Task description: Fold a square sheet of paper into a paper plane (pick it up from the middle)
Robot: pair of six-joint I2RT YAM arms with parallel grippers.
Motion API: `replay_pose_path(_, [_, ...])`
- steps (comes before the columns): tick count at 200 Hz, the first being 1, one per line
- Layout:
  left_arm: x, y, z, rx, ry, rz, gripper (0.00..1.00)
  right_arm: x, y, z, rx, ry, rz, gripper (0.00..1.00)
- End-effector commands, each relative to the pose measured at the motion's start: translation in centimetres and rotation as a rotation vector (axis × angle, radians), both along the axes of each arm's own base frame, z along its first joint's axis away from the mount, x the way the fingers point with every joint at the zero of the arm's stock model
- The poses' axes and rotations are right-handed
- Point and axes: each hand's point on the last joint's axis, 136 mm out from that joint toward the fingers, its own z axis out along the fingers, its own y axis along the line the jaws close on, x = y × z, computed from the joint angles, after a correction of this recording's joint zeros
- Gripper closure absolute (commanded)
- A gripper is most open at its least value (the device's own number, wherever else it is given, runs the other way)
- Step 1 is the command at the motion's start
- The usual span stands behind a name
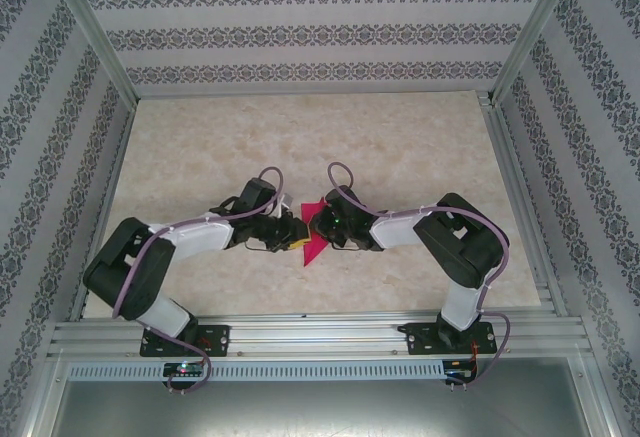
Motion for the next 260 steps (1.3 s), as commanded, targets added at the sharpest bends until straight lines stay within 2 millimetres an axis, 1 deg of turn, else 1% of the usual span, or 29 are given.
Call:
replay_pose_path(1, [0.1,-1.9,0.6,-0.057,-0.006,-0.04,0.79,-3.4,-3.1,-4.8,-0.153,0.141,-0.011,0.89])
replay_pose_path(28, [0.0,-2.4,-0.6,-0.035,0.015,-0.047,0.79,-3.4,-3.0,-4.8,-0.15,0.139,-0.007,0.89])
replay_pose_path(49, [-0.5,-2.1,-2.0,0.001,0.05,-0.05,0.8,-3.4,-3.0,-4.7,-0.149,0.136,-0.005,0.89])
replay_pose_path(70, [-1.4,-1.7,-3.1,0.021,0.073,-0.054,0.8,-3.4,-3.1,-4.8,-0.154,0.139,-0.002,0.89])
replay_pose_path(87, [-2.1,-1.7,-3.6,0.022,0.085,-0.068,0.8,-3.5,-3.1,-4.9,-0.155,0.141,0.001,0.89])
replay_pose_path(115, [-3.7,-1.7,-4.8,0.036,0.132,-0.105,0.81,-3.6,-3.2,-5.2,-0.161,0.148,0.002,0.89])
replay_pose_path(131, [-4.5,-1.4,-5.6,0.045,0.154,-0.107,0.81,-3.7,-3.3,-5.3,-0.162,0.149,0.0,0.89])
replay_pose_path(164, [-5.7,-0.8,-6.3,0.054,0.181,-0.107,0.81,-3.7,-3.5,-5.5,-0.168,0.154,-0.004,0.89])
replay_pose_path(199, [-7.0,-0.8,-6.3,0.022,0.204,-0.128,0.81,-3.8,-3.6,-5.7,-0.174,0.159,-0.005,0.89])
replay_pose_path(228, [-7.8,-0.4,-6.3,0.014,0.212,-0.125,0.82,-3.9,-3.8,-5.8,-0.177,0.161,-0.008,0.89])
replay_pose_path(240, [-7.4,-0.4,-5.6,0.0,0.173,-0.117,0.83,-3.9,-3.8,-5.9,-0.178,0.162,-0.008,0.89])
replay_pose_path(260, [-6.3,-0.8,-3.4,-0.018,0.082,-0.119,0.83,-3.9,-3.8,-5.9,-0.178,0.163,-0.007,0.89])
